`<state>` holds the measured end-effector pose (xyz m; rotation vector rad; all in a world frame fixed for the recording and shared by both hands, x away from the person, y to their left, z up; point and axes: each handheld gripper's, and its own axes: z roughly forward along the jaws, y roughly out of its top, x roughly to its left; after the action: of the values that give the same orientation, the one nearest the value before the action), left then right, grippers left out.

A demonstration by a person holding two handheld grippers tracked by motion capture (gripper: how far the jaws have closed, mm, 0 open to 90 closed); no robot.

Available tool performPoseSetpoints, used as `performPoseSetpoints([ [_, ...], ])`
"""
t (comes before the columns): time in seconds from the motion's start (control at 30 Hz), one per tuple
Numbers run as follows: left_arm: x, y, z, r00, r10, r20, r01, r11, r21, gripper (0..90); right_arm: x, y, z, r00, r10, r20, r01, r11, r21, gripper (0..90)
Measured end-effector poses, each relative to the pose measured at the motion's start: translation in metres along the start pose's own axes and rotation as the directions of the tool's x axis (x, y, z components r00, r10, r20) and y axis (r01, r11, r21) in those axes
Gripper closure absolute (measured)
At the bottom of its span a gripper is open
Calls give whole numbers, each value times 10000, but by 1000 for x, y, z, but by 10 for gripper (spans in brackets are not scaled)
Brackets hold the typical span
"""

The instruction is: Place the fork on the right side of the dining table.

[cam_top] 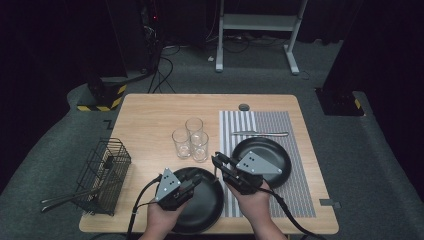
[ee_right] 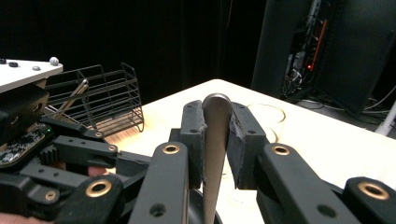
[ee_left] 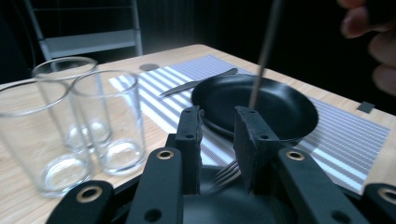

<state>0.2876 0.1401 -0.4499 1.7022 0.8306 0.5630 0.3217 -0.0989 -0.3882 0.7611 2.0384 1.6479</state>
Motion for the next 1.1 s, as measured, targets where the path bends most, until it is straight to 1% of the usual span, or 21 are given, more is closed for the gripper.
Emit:
performPoseSetpoints([
  [0.03,4,-3,-3,9998,35,-176,-34,10000,64,715,-1,0,-1,10000,0,33,0,10000,21,775],
  [0.07,4,-3,-3,9998,35,-176,-34,10000,64,715,-1,0,-1,10000,0,33,0,10000,21,775],
  [0.13,13,-9,-11,9989,-105,-454,112,9998,147,717,-3,-1,-5,9999,11,125,-11,10000,-9,776],
  [0.17,13,-9,-11,9989,-105,-454,112,9998,147,717,-3,-2,-6,9999,19,155,-18,10000,-30,776],
  [0.23,23,-17,-19,9966,-226,-790,247,9994,255,717,-5,-3,-8,9998,53,203,-52,10000,-55,776],
  [0.27,23,-17,-19,9966,-226,-790,247,9994,255,716,-5,-3,-8,9998,53,203,-52,10000,-55,776],
  [0.33,32,-23,-25,9943,-364,-1006,402,9985,362,715,-7,-4,-10,9997,103,205,-102,9999,-57,776],
  [0.37,38,-27,-30,9914,-397,-1251,451,9982,407,711,-9,-4,-11,9997,159,205,-158,9998,-78,776],
  [0.4,38,-27,-30,9914,-397,-1251,451,9982,407,711,-9,-4,-11,9997,159,205,-158,9998,-78,776],
  [0.53,54,-32,-41,9829,-430,-1790,526,9974,494,708,-11,-4,-15,9993,263,258,-260,9996,-127,776],
  [0.6,65,-35,-49,9755,-391,-2167,517,9973,530,704,-12,-3,-18,9992,259,288,-253,9995,-212,776],
  [0.63,65,-35,-49,9755,-391,-2167,517,9973,530,704,-12,-3,-18,9992,259,288,-253,9995,-212,776],
  [0.7,74,-39,-57,9655,-439,-2565,590,9969,514,703,-14,-2,-22,9990,215,397,-205,9994,-269,777],
  [0.73,74,-39,-57,9655,-439,-2565,590,9969,514,703,-14,-2,-22,9990,215,397,-205,9994,-269,777],
  [0.77,79,-43,-60,9592,-463,-2790,639,9965,541,700,-15,-1,-23,9986,252,461,-241,9994,-239,777],
  [0.8,79,-43,-60,9592,-463,-2790,639,9965,541,698,-15,-1,-23,9986,252,461,-241,9994,-239,777],
  [0.83,83,-48,-62,9547,-484,-2935,687,9959,591,695,-17,-2,-24,9984,294,487,-283,9993,-228,777],
  [0.87,83,-48,-62,9547,-484,-2935,687,9959,591,691,-17,-2,-24,9984,294,487,-283,9993,-228,777],
  [0.97,89,-59,-62,9483,-658,-3106,897,9940,631,683,-20,-4,-28,9974,263,672,-250,9995,-198,777],
  [1.0,89,-59,-62,9483,-658,-3106,897,9940,631,687,-20,-4,-28,9974,263,672,-250,9995,-198,777],
  [1.1,91,-64,-61,9445,-802,-3185,1067,9921,667,679,-24,-8,-33,9963,325,801,-318,9994,-109,777],
])
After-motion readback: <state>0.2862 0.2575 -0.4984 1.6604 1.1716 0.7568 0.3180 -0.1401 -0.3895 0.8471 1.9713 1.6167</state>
